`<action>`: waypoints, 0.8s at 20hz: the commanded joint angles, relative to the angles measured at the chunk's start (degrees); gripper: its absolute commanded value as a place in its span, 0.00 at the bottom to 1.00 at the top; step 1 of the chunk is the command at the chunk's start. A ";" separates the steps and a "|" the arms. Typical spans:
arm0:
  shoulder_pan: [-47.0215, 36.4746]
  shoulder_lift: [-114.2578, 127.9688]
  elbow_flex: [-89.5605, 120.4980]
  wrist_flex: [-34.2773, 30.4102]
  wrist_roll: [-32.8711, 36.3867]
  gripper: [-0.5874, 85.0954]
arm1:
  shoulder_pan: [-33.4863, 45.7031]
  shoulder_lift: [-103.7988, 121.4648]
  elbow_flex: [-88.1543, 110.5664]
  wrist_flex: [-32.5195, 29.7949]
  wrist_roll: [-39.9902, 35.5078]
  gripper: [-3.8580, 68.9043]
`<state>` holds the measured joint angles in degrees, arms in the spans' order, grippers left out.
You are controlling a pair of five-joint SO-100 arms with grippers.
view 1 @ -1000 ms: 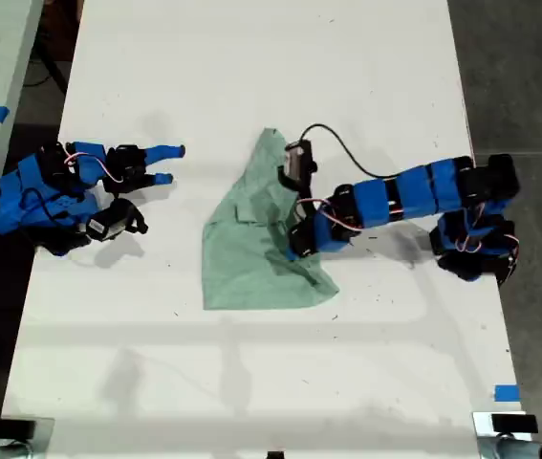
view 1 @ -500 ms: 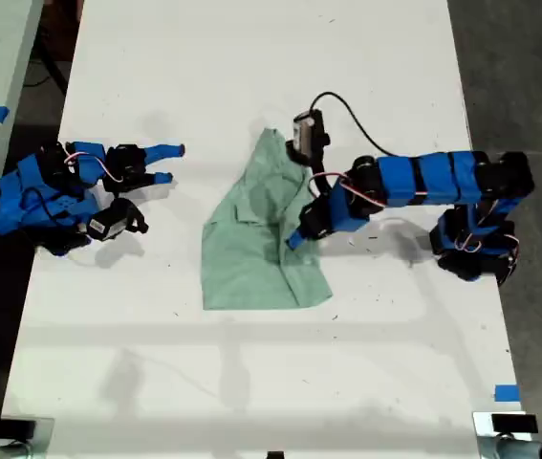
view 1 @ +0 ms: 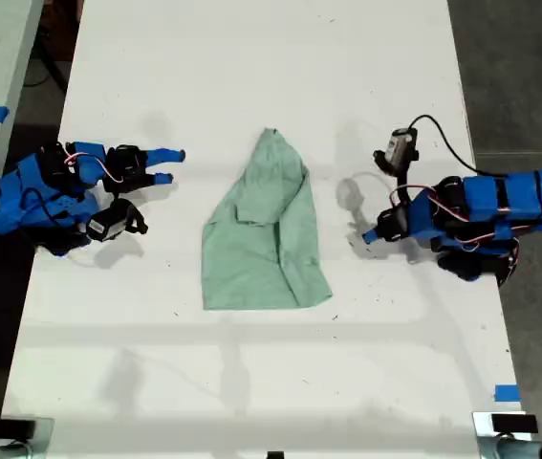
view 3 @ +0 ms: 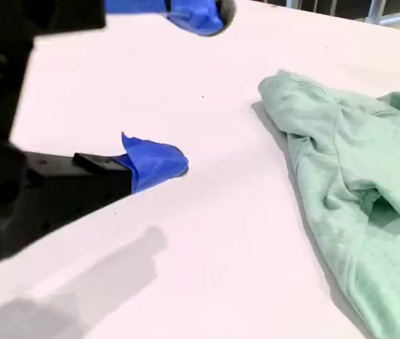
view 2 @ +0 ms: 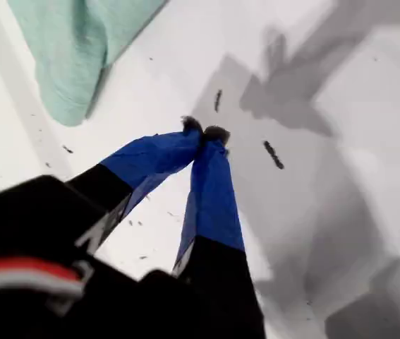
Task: Fold t shirt
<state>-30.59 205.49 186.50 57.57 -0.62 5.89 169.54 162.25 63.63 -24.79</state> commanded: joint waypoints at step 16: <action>-1.14 0.44 2.11 0.26 27.69 0.16 | 1.14 31.03 16.00 12.39 -19.51 0.07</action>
<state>-32.87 205.49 186.50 57.74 26.72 7.38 199.78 174.81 76.03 -43.33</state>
